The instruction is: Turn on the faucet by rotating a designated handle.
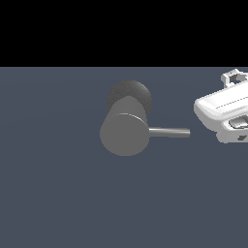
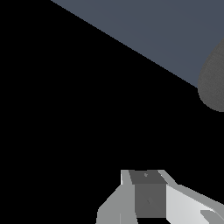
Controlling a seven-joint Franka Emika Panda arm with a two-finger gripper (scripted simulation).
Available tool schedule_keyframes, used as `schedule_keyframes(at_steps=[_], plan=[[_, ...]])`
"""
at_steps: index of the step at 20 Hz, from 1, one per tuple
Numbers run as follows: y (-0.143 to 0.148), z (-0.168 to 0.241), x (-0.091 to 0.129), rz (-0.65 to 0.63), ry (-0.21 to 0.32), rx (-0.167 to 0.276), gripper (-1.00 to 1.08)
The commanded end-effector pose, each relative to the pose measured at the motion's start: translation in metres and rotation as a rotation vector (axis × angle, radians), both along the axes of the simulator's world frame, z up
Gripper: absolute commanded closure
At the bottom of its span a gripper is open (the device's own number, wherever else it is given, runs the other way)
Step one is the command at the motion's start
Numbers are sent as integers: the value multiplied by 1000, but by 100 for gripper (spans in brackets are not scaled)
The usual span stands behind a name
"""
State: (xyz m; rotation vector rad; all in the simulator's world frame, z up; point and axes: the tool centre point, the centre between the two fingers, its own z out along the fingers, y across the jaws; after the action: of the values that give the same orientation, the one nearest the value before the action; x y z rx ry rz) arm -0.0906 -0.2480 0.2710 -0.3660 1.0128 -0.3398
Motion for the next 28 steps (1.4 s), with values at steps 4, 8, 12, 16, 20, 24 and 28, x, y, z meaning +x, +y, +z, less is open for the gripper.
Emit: schedule_keyframes(at_steps=[4,8,12,16,20,24,28], plan=[[-3,-54,-4,-63,108,104,108],[-3,-81,-8,-93,165,151,108],[-4,-100,-12,-115,205,185,108],[0,-110,-14,-123,228,197,108],[11,-115,-11,-110,240,181,108],[19,-121,-7,-101,262,182,108],[23,-124,-3,-95,279,209,108]])
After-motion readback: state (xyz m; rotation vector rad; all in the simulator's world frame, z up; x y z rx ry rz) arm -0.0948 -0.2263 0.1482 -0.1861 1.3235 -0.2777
